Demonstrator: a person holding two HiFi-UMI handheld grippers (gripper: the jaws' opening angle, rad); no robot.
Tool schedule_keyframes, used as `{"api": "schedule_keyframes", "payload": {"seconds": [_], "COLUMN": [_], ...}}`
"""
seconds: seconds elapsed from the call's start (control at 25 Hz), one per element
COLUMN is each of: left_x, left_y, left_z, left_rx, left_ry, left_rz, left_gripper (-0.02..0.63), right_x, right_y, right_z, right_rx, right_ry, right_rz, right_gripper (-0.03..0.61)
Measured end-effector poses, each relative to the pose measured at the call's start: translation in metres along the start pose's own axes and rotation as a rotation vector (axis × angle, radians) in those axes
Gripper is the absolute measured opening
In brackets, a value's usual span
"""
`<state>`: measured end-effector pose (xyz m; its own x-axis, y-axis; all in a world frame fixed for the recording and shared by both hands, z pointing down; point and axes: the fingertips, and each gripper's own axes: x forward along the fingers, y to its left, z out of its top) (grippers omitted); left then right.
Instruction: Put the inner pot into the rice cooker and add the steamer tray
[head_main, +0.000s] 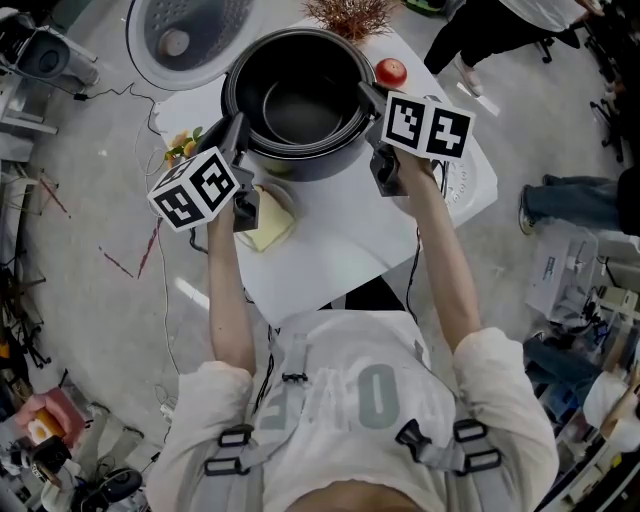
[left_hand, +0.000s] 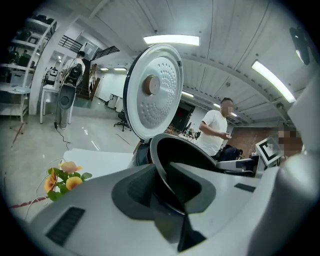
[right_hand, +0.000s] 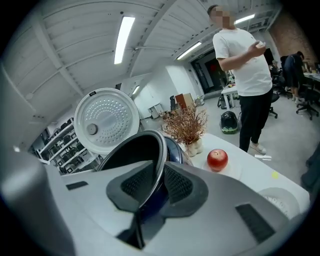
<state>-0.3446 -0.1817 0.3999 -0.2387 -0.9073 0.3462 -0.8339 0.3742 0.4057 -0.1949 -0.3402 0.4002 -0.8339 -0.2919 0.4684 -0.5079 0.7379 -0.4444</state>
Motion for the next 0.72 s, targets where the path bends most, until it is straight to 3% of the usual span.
{"api": "schedule_keyframes", "payload": {"seconds": [0.2,0.48,0.64,0.72], "left_x": [0.0005,0.0027,-0.0004,-0.0034], "left_y": [0.0038,0.0,0.0,0.0018], "left_z": [-0.0005,-0.0008,-0.0001,0.0019], "left_rx": [0.066,0.093,0.061,0.045], "left_ry": [0.006,0.006,-0.003,-0.013], "left_rz": [0.035,0.034,0.022,0.019], "left_gripper": [0.083,0.084,0.084,0.086], "right_x": [0.0044,0.0041,0.0032,0.003], "right_y": [0.0002,-0.0048,-0.0048,-0.004], "right_z": [-0.0029,0.0006,0.0021,0.0037], "right_rx": [0.0,-0.044,-0.048,-0.046], "right_ry": [0.027,0.012,-0.014,-0.019], "right_rz": [-0.005,-0.043,-0.065,-0.064], "right_gripper": [0.087,0.094,0.105,0.145]}}
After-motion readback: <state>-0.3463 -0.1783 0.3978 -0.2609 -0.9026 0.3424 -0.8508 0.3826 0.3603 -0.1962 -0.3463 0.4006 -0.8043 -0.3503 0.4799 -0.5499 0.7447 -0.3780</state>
